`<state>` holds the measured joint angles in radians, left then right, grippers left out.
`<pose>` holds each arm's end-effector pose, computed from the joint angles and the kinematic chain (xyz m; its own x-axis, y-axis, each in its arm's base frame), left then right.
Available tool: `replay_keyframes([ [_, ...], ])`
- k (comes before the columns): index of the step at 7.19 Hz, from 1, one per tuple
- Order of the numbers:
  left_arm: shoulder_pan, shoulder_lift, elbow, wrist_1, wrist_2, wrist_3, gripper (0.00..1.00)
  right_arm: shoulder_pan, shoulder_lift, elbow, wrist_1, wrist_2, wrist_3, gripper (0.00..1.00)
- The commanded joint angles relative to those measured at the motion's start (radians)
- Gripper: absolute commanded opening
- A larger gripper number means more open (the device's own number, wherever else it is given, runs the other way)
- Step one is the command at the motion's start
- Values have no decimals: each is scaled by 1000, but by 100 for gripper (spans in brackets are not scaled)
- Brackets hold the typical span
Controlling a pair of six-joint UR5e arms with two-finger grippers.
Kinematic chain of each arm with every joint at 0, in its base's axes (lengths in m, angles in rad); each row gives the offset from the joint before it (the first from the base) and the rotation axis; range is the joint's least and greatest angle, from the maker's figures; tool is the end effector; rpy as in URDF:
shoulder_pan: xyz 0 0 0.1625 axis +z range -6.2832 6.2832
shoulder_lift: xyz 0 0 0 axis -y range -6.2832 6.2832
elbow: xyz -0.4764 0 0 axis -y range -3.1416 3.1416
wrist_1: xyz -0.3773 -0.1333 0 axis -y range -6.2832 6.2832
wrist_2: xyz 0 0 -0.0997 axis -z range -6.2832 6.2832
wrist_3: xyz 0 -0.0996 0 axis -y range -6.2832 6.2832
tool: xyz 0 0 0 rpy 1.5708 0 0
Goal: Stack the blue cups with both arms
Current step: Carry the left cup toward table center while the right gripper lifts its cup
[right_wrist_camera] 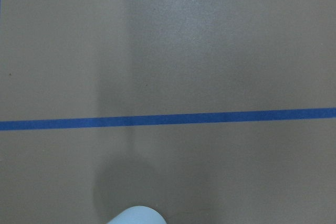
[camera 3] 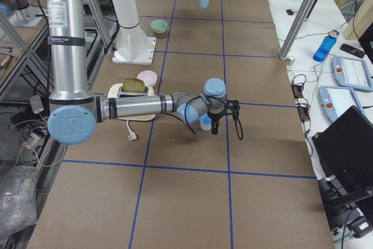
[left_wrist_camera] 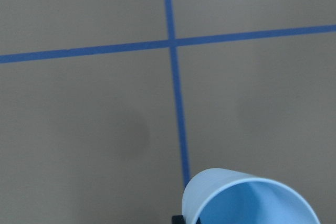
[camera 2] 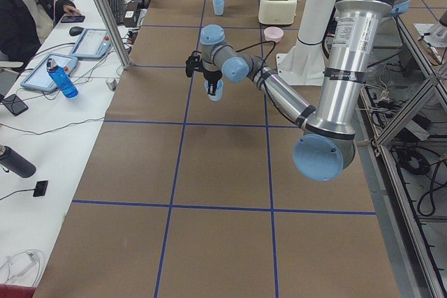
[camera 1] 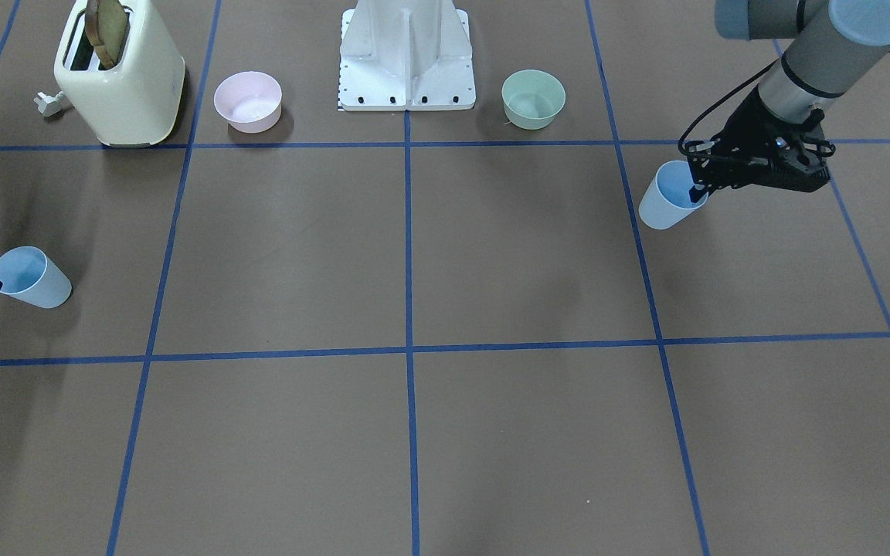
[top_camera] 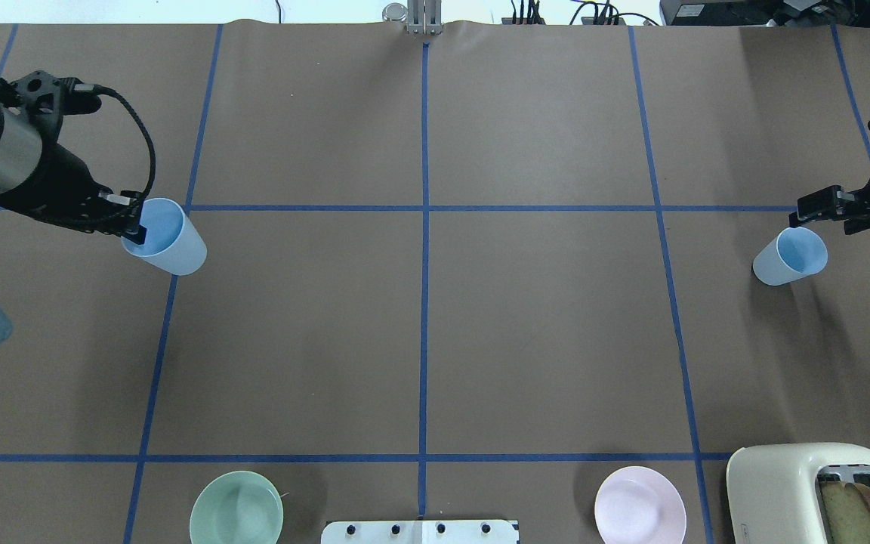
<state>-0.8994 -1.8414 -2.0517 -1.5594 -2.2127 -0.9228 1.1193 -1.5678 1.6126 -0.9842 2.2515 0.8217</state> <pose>0.2723 -0.4611 0.3556 0.5931 0.0306 -0.8045 0.0225 0.9983 0.0546 -0.1566 -0.4848 0.6256 0.6237 0.0734 0.7782 -0.1535 0.9877 0.0299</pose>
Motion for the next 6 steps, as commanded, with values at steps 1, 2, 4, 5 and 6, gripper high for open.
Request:
replay_keyframes([
  [1,65,-148,7,126,8,-100,0,-18,-14,1,15,-13,14,100],
  [2,70,-168,7,146,33,-103,0,-18,-24,1,31,-13,16,100],
  [4,77,-180,27,147,44,-103,0,-18,-49,10,47,-10,16,100],
  [5,77,-188,34,147,44,-105,0,-19,-63,23,47,-10,17,100],
  [6,77,-193,38,147,44,-105,0,-21,-69,27,47,-12,17,100],
])
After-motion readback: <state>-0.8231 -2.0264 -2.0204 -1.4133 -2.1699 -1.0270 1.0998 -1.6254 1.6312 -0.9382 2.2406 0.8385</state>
